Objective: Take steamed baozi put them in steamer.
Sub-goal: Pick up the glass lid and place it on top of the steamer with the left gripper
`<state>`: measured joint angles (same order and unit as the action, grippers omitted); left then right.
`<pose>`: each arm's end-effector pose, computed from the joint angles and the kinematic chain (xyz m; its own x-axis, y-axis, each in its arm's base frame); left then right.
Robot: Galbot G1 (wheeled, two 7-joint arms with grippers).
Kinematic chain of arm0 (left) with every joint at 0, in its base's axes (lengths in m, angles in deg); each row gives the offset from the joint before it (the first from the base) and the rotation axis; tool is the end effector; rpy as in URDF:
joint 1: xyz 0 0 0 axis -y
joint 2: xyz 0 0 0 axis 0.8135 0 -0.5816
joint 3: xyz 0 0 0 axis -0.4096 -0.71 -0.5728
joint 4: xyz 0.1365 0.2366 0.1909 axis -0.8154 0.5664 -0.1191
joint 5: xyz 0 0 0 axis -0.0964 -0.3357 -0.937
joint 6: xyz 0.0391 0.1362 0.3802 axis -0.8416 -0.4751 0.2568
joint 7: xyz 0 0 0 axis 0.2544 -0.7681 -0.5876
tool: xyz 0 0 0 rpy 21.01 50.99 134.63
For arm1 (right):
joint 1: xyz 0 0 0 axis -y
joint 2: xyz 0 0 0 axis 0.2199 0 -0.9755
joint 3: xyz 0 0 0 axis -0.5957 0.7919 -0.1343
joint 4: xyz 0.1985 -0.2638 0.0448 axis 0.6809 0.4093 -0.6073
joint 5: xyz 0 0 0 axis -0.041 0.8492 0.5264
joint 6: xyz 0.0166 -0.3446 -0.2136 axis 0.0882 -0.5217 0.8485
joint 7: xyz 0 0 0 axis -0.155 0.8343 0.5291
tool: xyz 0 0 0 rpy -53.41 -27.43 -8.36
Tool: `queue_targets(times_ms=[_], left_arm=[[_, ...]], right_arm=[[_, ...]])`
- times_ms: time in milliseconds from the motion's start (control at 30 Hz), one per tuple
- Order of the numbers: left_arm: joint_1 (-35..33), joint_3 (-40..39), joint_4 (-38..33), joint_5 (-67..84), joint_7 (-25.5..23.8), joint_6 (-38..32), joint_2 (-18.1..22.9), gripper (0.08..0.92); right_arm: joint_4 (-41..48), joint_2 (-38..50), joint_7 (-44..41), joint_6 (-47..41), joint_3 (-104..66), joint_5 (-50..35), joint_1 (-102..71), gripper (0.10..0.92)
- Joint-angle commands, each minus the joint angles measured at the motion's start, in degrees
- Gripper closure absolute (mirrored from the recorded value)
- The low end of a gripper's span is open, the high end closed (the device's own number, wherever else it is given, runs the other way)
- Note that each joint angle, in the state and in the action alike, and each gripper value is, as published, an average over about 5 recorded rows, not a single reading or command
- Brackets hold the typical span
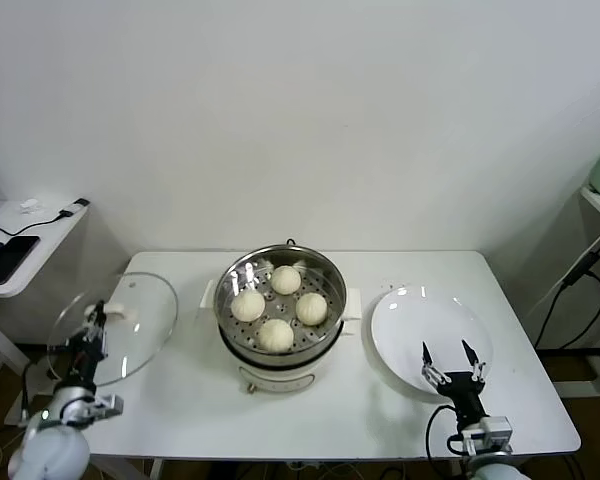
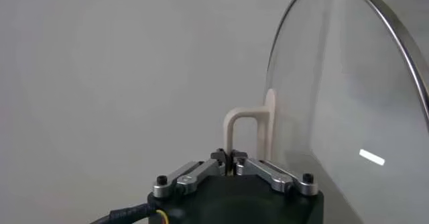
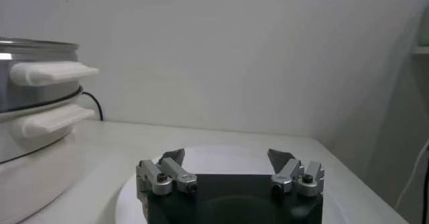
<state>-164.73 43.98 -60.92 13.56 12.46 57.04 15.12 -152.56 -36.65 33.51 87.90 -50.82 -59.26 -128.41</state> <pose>0.2977 0.1903 -0.3476 -0.9837 -0.1699 -0.0584 -0.0685 0.0540 0.9962 0.2546 -0.0880 -0.3873 -0.9864 0.0076 0.1642 -0.0059 0.9966 -0.0819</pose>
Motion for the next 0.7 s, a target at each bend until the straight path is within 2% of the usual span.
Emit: queue_targets(times_ms=[33, 167, 267, 467, 700], left_arm=[[0.56, -0.3, -23.21, 6.3, -17.48, 13.27, -4.84, 0.866], [2.42, -6.91, -29.02, 0.44, -21.59, 19.54, -3.46, 0.866], [5.05, -15.54, -30.91, -8.25, -23.38, 24.33, -1.69, 0.866], [12.65, -29.72, -29.76, -18.04, -28.54, 33.18, 4.73, 0.866], [17.61, -39.36, -26.63, -26.54, -32.11, 36.37, 13.19, 0.866]], right_arm=[[-1.14, 0.09, 0.08, -0.74, -0.16, 0.65, -0.7, 0.203], [-1.03, 0.09, -0.08, -0.1, -0.18, 0.75, -0.96, 0.203], [-0.47, -0.08, -0.26, 0.79, -0.08, 1.13, -1.0, 0.203], [0.75, -0.48, -0.86, 2.79, 0.03, 1.7, -1.38, 0.203], [0.96, -1.11, -0.72, 3.14, -0.1, 1.78, -1.72, 0.203]])
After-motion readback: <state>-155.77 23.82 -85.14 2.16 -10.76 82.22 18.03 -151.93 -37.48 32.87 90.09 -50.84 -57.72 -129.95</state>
